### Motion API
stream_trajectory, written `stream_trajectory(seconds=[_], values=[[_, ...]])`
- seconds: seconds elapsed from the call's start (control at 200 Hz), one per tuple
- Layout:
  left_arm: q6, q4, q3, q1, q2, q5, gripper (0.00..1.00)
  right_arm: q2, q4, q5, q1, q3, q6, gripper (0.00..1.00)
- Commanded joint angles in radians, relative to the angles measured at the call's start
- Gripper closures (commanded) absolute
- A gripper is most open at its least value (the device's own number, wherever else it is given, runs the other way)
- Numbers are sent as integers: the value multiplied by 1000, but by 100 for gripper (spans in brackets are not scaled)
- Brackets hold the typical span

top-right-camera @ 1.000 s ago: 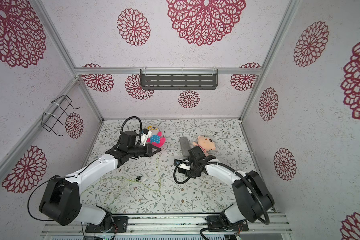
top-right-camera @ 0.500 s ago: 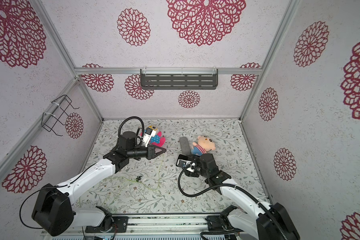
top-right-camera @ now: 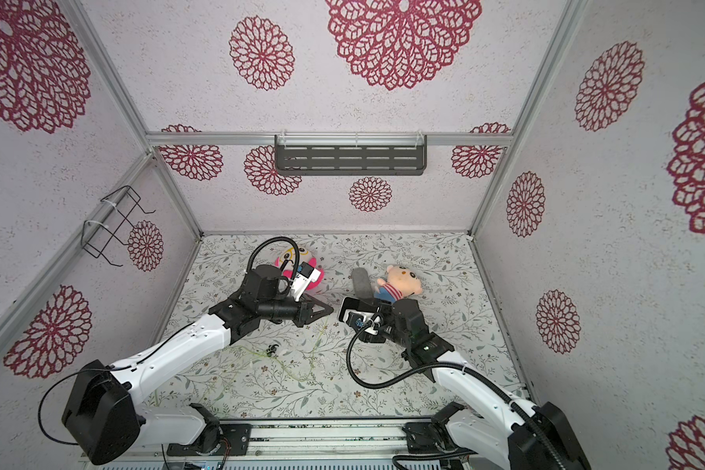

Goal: Plug wired earphones into phones
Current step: Insert the wired earphone into the phone.

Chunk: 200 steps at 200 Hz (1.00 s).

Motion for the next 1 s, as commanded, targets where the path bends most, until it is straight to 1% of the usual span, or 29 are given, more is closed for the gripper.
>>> stream_trajectory(seconds=[0.0, 0.505, 0.71, 0.996], values=[[28, -11, 24, -6, -1, -29, 100, -3, 75, 5, 15, 52, -2, 35], [37, -8, 20, -7, -6, -54, 100, 14, 66, 12, 36, 69, -12, 35], [43, -13, 19, -7, -15, -70, 100, 36, 57, 46, 37, 70, -15, 35], [35, -13, 22, -9, -2, -60, 100, 38, 78, 29, 40, 73, -2, 35]])
